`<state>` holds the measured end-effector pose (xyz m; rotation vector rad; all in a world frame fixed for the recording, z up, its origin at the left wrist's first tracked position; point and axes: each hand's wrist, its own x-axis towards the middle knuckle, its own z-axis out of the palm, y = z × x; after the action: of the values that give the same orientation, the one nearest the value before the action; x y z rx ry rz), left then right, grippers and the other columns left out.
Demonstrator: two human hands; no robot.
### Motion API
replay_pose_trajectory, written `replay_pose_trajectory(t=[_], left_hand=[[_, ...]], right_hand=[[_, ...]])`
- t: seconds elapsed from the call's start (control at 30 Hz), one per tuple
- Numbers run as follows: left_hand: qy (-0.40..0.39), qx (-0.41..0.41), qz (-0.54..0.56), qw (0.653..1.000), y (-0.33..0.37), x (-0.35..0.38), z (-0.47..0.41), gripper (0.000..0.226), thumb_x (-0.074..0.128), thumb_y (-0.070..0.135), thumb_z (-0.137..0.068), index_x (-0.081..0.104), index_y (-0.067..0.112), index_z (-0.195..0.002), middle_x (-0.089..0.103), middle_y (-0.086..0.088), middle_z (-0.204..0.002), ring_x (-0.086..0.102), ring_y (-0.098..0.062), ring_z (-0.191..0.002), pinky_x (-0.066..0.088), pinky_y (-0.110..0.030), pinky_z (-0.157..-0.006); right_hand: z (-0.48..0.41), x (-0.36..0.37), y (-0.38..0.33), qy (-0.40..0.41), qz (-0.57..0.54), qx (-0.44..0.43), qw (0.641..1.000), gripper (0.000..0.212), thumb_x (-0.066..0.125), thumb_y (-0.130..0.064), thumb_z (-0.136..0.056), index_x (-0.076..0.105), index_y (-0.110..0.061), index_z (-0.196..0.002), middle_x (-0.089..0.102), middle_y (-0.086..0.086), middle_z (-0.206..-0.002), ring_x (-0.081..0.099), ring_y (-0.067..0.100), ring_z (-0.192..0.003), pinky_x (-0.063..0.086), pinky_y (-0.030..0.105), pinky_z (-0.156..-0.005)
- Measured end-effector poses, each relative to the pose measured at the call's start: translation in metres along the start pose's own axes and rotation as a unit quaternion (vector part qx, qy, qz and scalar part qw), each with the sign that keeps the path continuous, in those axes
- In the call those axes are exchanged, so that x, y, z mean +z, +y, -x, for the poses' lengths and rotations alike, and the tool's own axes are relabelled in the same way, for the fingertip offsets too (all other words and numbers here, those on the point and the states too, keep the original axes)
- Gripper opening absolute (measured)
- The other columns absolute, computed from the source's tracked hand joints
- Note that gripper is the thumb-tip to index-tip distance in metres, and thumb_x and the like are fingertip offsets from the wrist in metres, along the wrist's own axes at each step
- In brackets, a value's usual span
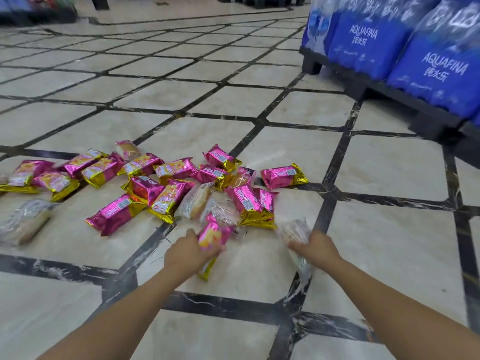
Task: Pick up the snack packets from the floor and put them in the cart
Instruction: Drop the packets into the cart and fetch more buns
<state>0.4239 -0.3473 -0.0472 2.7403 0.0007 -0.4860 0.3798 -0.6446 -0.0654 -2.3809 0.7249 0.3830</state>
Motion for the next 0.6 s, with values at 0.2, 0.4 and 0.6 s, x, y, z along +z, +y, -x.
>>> replay_pose_trajectory(t=[0.2,0.4,0.6], left_hand=[[0.113,-0.002,0.308,0.945,0.081,-0.111,0.002,0.100,0.064,0.071,-0.074,0.038,0.002,-0.141,0.055,-0.017,-0.132,0.054,-0.033,-0.121,0.041,-0.034,-0.085],[0.145,0.056,0.371,0.915,0.135,-0.191,0.019,0.073,0.066,0.074,-0.070,0.059,0.017,-0.116,0.065,0.001,-0.109,0.063,-0.019,-0.096,0.048,-0.033,-0.074],[0.171,0.099,0.414,0.889,0.168,-0.276,0.041,0.046,0.074,0.065,-0.069,0.069,0.023,-0.086,0.071,0.004,-0.078,0.069,-0.014,-0.074,0.054,-0.031,-0.069]], right_hand=[[0.019,-0.075,-0.089,0.132,-0.176,-0.063,0.973,0.059,0.071,-0.055,-0.078,0.054,-0.003,-0.103,0.059,0.008,-0.087,0.061,0.028,-0.083,0.039,0.031,-0.056],[0.052,-0.143,-0.180,0.171,-0.290,-0.144,0.930,0.071,0.072,-0.064,-0.069,0.057,-0.008,-0.109,0.063,0.005,-0.093,0.063,0.020,-0.080,0.042,0.028,-0.054],[0.080,-0.215,-0.228,0.176,-0.297,-0.210,0.915,0.075,0.071,-0.072,-0.061,0.060,-0.014,-0.108,0.066,0.000,-0.098,0.065,0.016,-0.086,0.044,0.026,-0.058]])
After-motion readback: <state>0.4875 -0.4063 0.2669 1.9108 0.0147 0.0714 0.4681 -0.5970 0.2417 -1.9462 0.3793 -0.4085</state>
